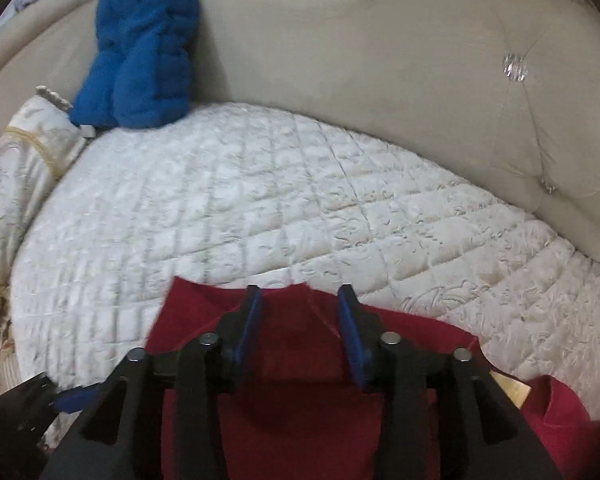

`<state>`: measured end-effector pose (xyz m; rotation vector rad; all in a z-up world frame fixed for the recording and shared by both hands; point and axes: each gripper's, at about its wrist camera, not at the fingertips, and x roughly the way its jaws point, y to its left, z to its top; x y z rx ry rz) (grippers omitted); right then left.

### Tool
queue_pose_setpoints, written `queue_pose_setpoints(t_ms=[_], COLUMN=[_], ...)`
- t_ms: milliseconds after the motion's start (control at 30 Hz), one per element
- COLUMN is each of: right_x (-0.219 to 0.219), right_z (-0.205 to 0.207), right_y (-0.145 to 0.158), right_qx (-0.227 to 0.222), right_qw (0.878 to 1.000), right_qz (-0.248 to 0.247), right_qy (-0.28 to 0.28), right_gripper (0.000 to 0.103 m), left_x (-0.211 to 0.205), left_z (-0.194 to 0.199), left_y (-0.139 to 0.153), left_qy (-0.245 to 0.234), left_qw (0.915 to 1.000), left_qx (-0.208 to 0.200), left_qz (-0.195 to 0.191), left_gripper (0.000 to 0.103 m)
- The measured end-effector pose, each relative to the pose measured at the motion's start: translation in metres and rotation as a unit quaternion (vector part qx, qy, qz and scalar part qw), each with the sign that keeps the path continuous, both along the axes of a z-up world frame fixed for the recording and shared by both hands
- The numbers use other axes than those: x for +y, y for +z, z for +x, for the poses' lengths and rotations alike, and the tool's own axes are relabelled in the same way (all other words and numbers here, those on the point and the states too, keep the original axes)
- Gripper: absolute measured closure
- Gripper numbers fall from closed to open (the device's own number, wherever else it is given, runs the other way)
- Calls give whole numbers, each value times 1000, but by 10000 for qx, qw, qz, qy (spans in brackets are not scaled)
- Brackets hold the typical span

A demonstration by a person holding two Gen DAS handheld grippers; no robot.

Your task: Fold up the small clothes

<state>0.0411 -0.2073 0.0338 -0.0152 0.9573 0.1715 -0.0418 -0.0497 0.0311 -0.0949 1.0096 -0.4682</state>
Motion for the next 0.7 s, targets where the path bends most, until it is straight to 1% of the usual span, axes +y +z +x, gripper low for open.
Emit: queue_pose_setpoints(t_ms=[33, 67, 100, 267, 400, 467, 500, 533, 567, 600, 633, 700], right_x=[-2, -4, -6, -4, 2, -5, -13, -20, -27, -42, -56, -83], right_z=[4, 5, 4, 10, 20, 13, 1, -12, -23, -48, -67, -94], right_y=[-7, -10, -12, -7, -13, -7, 2, 8, 13, 21, 26, 29], right_qx=[127, 197, 159, -156, -79, -145, -174, -199, -254, -397, -453, -519], right_qw=[9998, 9996, 9995, 9984, 9977, 9964, 9956, 9951, 9949, 9952, 9956, 9937], right_qz=[130, 209, 254, 539, 645, 796, 886, 928, 930, 804, 567, 234], right_qy=[26, 48, 32, -99, -195, -252, -262, -269, -288, -402, -585, -962], right_gripper=[87, 93, 103, 103, 103, 103, 97, 94, 94, 94, 94, 94], left_x=[0, 1, 1, 3, 0, -1, -2, -2, -1, -1, -1, -2], left_z=[1, 2, 2, 5, 4, 3, 3, 3, 3, 3, 2, 1], left_y=[0, -1, -1, 0, 1, 1, 1, 1, 1, 2, 3, 5], left_qy=[-10, -18, -13, 58, 72, 57, 55, 60, 72, 91, 114, 153], left_qw=[10000, 10000, 10000, 10000, 9999, 9999, 9999, 9999, 9999, 9998, 9998, 9995], left_qx=[10, 19, 24, -25, -104, -116, -122, -125, -129, -139, -158, -242], left_qz=[-16, -35, -51, -75, 32, 76, 93, 92, 77, 65, 64, 98], left_gripper=[22, 22, 22, 22, 22, 22, 22, 22, 22, 22, 22, 22])
